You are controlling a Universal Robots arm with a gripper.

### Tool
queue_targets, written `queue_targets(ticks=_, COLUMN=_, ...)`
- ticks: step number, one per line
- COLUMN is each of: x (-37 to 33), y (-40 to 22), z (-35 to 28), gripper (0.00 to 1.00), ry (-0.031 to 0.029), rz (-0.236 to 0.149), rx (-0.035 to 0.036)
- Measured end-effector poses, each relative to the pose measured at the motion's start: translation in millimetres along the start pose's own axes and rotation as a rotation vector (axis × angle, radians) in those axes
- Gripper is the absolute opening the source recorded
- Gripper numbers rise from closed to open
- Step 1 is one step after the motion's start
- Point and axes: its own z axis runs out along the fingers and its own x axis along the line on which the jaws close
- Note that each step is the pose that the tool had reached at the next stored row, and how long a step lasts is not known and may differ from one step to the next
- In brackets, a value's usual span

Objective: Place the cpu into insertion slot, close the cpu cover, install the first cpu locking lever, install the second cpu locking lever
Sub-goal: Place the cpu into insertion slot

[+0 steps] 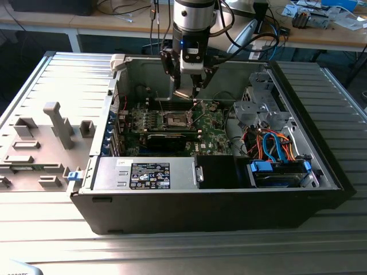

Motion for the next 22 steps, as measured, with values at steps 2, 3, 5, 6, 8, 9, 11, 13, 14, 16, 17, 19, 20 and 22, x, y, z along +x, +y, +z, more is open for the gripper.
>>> queue_targets(ticks=2, x=0.0, y=0.0, z=0.0, gripper=0.55, ry=-0.0003, rz=0.005, rx=-0.0001)
queue_targets(ticks=3, x=0.0, y=0.0, z=0.0, gripper=0.55, ry=-0.0004, rz=0.007, rx=-0.0001)
queue_targets(ticks=5, x=0.0, y=0.0, z=0.0, gripper=0.55, ry=-0.0009, rz=0.015, rx=-0.0001)
queue_targets(ticks=6, x=0.0, y=0.0, z=0.0, gripper=0.55, ry=-0.001, rz=0.017, rx=-0.0001)
queue_targets(ticks=8, x=0.0, y=0.0, z=0.1, gripper=0.55, ry=-0.0014, rz=0.023, rx=-0.0003)
queue_targets(ticks=9, x=0.0, y=0.0, z=0.1, gripper=0.55, ry=-0.0016, rz=0.025, rx=-0.0003)
queue_targets(ticks=11, x=0.0, y=0.0, z=0.1, gripper=0.55, ry=-0.0019, rz=0.031, rx=-0.0003)
queue_targets(ticks=13, x=0.0, y=0.0, z=0.0, gripper=0.55, ry=-0.0024, rz=0.038, rx=-0.0002)
queue_targets(ticks=14, x=0.0, y=0.0, z=0.0, gripper=0.55, ry=-0.0026, rz=0.041, rx=-0.0002)
queue_targets(ticks=16, x=0.0, y=0.0, z=0.0, gripper=0.55, ry=-0.003, rz=0.046, rx=-0.0002)
queue_targets(ticks=17, x=0.0, y=0.0, z=0.0, gripper=0.55, ry=-0.0033, rz=0.05, rx=-0.0001)
queue_targets(ticks=19, x=0.0, y=0.0, z=0.0, gripper=0.55, ry=-0.0036, rz=0.055, rx=-0.0001)
queue_targets(ticks=20, x=0.0, y=0.0, z=0.0, gripper=0.55, ry=-0.0039, rz=0.058, rx=0.0)
queue_targets(ticks=22, x=0.0, y=0.0, z=0.0, gripper=0.55, ry=-0.0042, rz=0.063, rx=0.0)
